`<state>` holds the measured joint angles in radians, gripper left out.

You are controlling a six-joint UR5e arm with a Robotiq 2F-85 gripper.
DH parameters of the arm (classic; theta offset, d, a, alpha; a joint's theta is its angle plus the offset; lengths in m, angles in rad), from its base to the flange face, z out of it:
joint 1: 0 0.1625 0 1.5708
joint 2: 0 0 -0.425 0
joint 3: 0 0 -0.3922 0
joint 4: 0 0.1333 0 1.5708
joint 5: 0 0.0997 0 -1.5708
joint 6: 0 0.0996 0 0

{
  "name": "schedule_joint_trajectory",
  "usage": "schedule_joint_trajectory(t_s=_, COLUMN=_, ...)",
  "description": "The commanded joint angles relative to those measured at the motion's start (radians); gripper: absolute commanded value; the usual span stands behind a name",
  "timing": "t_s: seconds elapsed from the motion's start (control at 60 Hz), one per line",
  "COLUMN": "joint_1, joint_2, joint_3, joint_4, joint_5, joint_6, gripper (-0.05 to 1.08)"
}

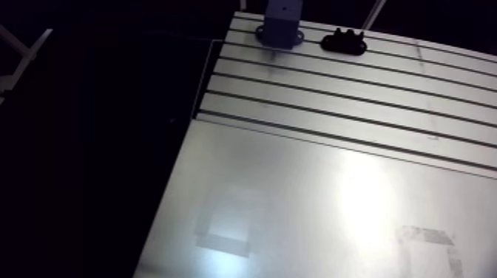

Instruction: Pick up the M10 bolt and insert it into the hole until fully seated.

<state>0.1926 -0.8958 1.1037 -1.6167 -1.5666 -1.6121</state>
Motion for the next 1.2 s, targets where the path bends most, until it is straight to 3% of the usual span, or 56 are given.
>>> schedule_joint_trajectory(t_s=0.017, joint_1=0.001, joint_2=0.016, joint_3=-0.002, joint_4=-0.002, joint_5=0.000, joint_6=0.002, gripper=1.08)
schedule_joint_trajectory(t_s=1.2, joint_1=0.011, joint_2=0.044, joint_3=-0.023, joint_4=-0.002, joint_5=0.000, joint_6=0.001, gripper=1.08)
